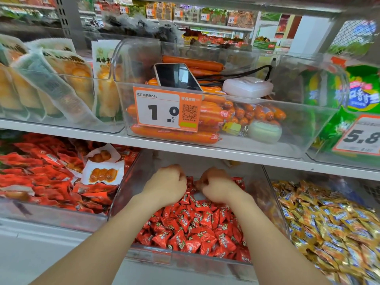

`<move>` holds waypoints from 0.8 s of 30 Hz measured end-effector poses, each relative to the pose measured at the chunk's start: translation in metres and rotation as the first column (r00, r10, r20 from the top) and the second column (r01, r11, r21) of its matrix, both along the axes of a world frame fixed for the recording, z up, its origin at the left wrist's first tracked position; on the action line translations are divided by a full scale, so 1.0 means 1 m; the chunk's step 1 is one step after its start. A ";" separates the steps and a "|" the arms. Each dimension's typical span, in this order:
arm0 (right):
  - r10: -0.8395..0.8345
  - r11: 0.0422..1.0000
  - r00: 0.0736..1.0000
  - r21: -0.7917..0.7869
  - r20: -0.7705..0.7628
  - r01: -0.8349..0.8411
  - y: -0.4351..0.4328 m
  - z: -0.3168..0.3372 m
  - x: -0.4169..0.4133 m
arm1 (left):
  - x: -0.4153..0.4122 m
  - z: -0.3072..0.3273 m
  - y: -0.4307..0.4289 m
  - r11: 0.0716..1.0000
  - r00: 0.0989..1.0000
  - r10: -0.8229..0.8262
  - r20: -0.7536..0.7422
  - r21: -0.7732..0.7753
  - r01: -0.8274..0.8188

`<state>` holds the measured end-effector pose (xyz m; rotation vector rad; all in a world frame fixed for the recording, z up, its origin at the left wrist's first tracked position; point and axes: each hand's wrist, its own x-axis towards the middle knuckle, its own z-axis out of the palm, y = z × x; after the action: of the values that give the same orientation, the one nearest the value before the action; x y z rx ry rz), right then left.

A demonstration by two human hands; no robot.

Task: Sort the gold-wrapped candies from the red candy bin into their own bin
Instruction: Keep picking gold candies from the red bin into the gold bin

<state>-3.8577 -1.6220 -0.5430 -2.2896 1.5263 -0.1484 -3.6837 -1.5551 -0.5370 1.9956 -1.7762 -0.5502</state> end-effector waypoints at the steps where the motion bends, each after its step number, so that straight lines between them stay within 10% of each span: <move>1: -0.052 0.998 0.995 -0.017 0.085 0.054 0.001 0.008 -0.006 | 0.001 -0.002 -0.001 1.000 1.000 0.005 0.002 -0.013 -0.005; 24: -0.196 0.962 0.927 -0.120 0.319 0.244 0.060 0.034 -0.069 | -0.066 -0.035 -0.071 0.888 0.838 -0.458 0.298 0.197 0.415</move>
<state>-3.9263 -1.5624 -0.5089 -2.0784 1.6481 -0.6756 -3.7498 -1.6265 -0.5716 1.8429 -2.5028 -0.4811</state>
